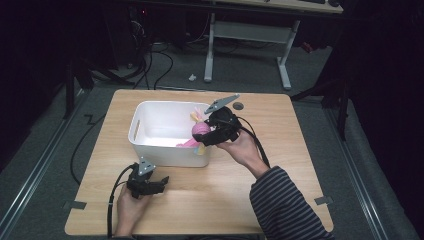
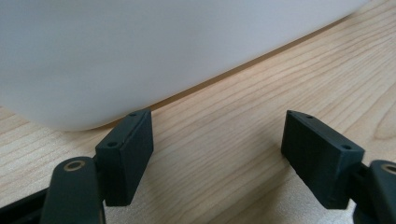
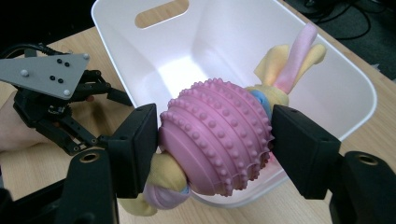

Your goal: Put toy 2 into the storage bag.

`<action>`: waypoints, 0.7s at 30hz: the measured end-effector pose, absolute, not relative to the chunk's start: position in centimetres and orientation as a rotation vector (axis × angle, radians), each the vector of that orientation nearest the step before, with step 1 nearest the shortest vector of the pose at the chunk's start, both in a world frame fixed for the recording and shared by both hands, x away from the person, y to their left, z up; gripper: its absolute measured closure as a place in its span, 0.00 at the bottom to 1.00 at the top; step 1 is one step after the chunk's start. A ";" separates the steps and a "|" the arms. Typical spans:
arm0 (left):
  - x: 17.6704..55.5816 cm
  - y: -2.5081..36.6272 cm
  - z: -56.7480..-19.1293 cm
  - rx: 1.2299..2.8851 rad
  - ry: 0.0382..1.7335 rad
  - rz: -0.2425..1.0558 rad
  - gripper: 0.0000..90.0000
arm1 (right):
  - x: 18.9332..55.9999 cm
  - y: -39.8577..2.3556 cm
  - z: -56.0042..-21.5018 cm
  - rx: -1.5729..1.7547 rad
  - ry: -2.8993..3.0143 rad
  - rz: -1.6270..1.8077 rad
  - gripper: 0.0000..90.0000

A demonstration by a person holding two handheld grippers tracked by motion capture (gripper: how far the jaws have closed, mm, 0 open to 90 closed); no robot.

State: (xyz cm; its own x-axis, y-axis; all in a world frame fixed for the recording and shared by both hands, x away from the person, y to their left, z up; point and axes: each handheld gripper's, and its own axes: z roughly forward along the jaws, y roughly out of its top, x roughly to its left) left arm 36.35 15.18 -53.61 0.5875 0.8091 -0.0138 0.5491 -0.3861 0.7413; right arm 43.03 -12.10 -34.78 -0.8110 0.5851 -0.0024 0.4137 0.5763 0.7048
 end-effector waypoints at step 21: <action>36.3 15.2 -53.6 2.093 1.074 0.460 0.28 | 44.1 -10.5 -36.2 0.861 2.637 1.051 0.34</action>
State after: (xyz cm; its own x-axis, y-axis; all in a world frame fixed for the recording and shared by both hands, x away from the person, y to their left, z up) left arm 36.35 15.18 -53.60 0.5877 0.8090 -0.0130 0.5492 -0.3871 0.7407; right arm 44.13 -10.49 -36.21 -0.8175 0.5738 0.0495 0.4505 0.5835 0.6757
